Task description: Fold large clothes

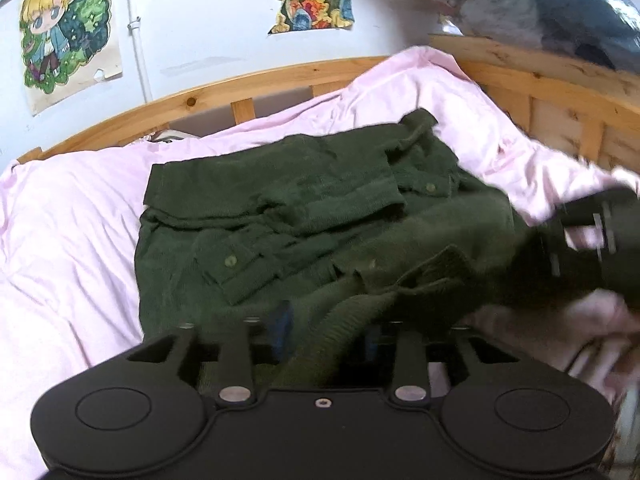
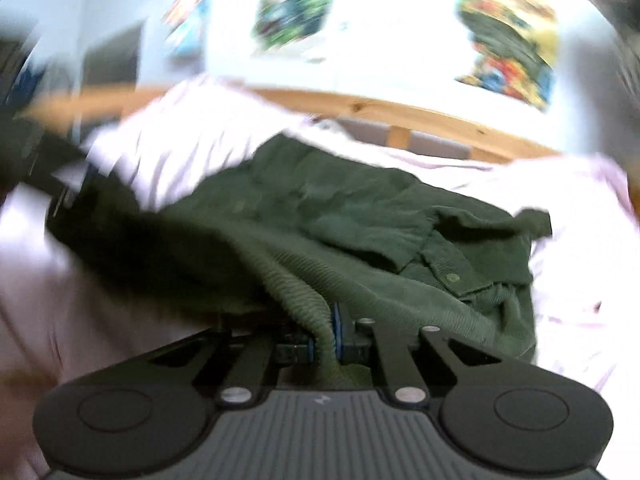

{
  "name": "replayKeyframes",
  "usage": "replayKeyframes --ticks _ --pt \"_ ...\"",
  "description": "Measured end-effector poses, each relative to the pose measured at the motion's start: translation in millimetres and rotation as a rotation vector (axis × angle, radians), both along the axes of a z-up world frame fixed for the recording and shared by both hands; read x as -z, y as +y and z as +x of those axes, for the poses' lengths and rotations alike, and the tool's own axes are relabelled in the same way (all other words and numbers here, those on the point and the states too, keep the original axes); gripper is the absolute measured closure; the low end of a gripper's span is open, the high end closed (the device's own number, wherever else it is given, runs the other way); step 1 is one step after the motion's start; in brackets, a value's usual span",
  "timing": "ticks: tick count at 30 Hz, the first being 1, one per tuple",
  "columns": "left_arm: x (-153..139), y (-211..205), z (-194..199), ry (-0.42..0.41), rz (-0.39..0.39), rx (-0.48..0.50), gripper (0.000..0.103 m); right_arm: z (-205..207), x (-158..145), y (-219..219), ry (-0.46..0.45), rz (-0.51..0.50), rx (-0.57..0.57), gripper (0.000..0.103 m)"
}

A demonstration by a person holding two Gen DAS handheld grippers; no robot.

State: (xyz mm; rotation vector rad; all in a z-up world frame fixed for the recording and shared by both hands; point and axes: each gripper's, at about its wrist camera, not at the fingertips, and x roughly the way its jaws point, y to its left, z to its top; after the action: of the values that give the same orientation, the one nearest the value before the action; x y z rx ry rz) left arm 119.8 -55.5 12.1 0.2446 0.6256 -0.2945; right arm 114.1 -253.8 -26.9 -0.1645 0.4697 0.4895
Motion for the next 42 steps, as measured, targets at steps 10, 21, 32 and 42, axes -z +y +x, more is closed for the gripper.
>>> replayKeyframes --ticks 10,21,32,42 --pt "81 -42 -26 0.027 0.321 0.0 0.027 19 -8 -15 0.017 0.116 0.009 0.093" --pt "83 -24 7 -0.071 0.491 -0.069 0.049 14 -14 -23 -0.005 0.152 0.002 0.093" --pt "83 35 -9 -0.035 0.546 -0.185 0.096 5 -8 -20 0.006 0.08 -0.016 0.091" --pt "-31 49 60 -0.181 0.253 -0.209 0.097 -3 16 -3 0.117 -0.087 -0.092 0.015"
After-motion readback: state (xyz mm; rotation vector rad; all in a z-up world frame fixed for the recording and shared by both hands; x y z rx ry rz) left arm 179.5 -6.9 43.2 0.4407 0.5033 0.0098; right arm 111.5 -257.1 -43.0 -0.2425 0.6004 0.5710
